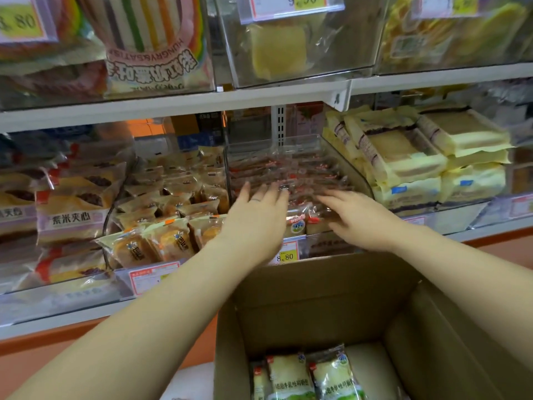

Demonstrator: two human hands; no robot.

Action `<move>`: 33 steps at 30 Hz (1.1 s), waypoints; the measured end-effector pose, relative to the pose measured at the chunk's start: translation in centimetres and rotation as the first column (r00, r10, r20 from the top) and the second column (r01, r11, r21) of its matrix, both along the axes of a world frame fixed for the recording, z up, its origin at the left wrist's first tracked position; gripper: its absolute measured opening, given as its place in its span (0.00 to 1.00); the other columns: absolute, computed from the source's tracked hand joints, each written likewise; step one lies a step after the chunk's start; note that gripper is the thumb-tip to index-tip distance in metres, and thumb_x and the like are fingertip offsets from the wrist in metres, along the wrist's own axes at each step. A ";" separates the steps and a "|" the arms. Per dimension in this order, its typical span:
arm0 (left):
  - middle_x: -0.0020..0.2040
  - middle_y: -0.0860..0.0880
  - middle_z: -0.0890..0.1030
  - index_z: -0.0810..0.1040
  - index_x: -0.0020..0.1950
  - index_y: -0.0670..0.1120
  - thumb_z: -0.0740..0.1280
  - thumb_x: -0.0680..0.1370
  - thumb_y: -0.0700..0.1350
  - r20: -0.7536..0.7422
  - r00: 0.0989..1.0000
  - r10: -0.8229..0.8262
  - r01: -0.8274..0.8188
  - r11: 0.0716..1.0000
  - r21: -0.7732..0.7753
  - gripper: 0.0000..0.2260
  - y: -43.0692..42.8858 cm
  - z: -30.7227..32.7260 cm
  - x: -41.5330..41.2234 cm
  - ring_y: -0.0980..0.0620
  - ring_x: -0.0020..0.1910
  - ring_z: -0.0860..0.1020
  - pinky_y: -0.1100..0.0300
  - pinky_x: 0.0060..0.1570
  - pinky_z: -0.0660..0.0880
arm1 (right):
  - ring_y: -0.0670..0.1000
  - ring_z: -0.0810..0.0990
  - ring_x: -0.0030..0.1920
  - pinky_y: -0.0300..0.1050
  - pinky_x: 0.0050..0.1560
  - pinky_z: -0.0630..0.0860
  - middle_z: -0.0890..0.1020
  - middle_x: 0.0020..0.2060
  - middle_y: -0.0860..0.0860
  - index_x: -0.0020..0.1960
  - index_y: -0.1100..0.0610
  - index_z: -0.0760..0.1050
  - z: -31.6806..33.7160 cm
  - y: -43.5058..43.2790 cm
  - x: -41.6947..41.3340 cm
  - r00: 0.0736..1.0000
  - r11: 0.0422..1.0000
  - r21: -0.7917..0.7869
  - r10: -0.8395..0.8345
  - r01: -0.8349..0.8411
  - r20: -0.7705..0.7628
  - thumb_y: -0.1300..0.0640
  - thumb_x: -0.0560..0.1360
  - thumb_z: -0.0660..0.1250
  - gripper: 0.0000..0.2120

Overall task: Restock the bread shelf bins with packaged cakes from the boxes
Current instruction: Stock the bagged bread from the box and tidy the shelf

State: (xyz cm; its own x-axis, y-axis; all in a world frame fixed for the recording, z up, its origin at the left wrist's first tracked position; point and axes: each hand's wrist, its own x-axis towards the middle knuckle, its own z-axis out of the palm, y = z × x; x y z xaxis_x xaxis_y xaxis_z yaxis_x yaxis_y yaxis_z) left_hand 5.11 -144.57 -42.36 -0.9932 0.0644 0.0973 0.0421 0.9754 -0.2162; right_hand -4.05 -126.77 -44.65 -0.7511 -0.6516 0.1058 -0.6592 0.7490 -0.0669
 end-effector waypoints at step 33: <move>0.59 0.55 0.79 0.76 0.62 0.53 0.61 0.80 0.47 -0.193 0.980 0.039 0.071 0.843 0.533 0.12 -0.8 -6.9 7.2 0.53 0.59 0.76 0.54 0.56 0.74 | 0.50 0.78 0.55 0.43 0.53 0.74 0.81 0.53 0.48 0.57 0.52 0.77 -8.9 3.1 8.3 0.980 0.983 -0.116 0.156 -0.142 0.121 0.53 0.78 0.61 0.10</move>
State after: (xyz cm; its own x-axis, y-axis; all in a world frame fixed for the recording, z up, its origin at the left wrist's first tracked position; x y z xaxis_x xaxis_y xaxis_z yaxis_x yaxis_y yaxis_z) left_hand 12.34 -145.38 -49.28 -0.9513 -0.0364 0.3060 0.0714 0.9400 0.3337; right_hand 4.22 -123.68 -53.56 -0.6581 -0.7476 0.0894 -0.7436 0.6269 -0.2325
